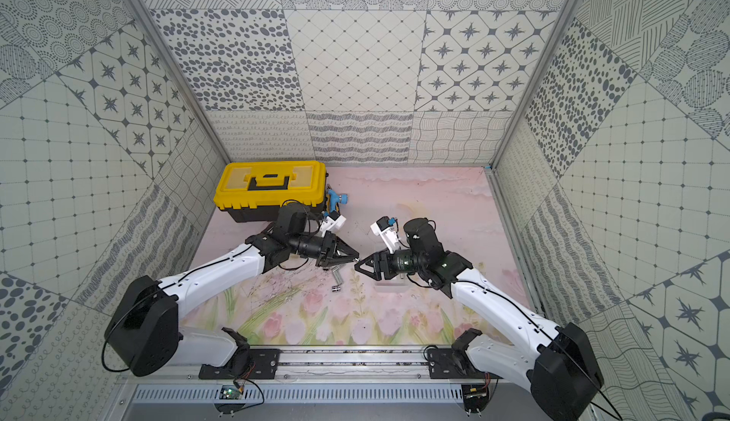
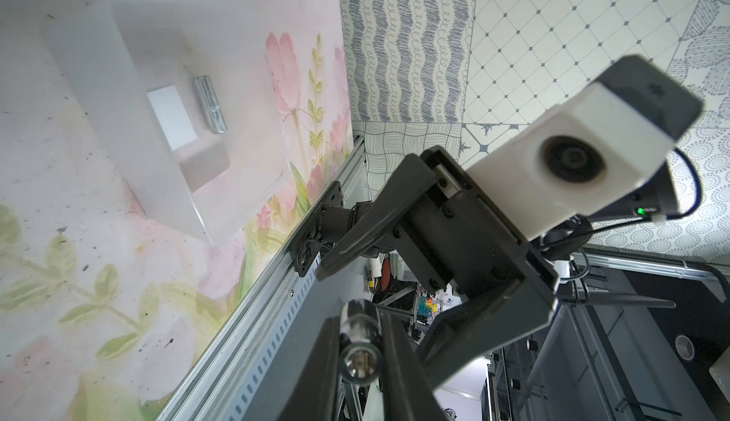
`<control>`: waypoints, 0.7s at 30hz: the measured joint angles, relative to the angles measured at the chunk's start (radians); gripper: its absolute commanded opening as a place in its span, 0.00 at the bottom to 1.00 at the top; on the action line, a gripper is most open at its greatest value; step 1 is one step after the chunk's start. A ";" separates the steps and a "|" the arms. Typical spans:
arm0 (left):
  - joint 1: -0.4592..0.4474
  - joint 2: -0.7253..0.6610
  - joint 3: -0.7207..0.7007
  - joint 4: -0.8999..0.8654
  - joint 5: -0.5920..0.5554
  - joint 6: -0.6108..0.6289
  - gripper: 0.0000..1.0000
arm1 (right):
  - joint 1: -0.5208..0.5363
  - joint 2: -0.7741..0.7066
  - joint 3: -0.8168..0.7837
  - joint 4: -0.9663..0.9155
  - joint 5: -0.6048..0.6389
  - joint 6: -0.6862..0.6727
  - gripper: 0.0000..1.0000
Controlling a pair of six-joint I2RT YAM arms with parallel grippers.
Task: Put the socket on the desktop into the storage box
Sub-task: Place the socket head in the storage box.
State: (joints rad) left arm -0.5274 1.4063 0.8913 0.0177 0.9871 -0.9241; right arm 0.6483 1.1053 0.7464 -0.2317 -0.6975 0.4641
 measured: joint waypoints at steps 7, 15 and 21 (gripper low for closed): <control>0.000 0.000 -0.007 0.024 0.033 -0.008 0.00 | 0.036 0.029 0.027 -0.010 0.026 -0.021 0.52; 0.000 -0.002 -0.013 0.019 0.048 -0.002 0.00 | 0.036 0.029 0.029 -0.017 0.056 -0.031 0.37; 0.000 -0.001 -0.013 0.014 0.048 0.009 0.00 | 0.037 0.029 0.031 -0.019 0.056 -0.035 0.30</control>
State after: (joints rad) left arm -0.5274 1.4052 0.8780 0.0322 1.0348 -0.9150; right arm 0.6857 1.1339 0.7776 -0.2504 -0.6411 0.4290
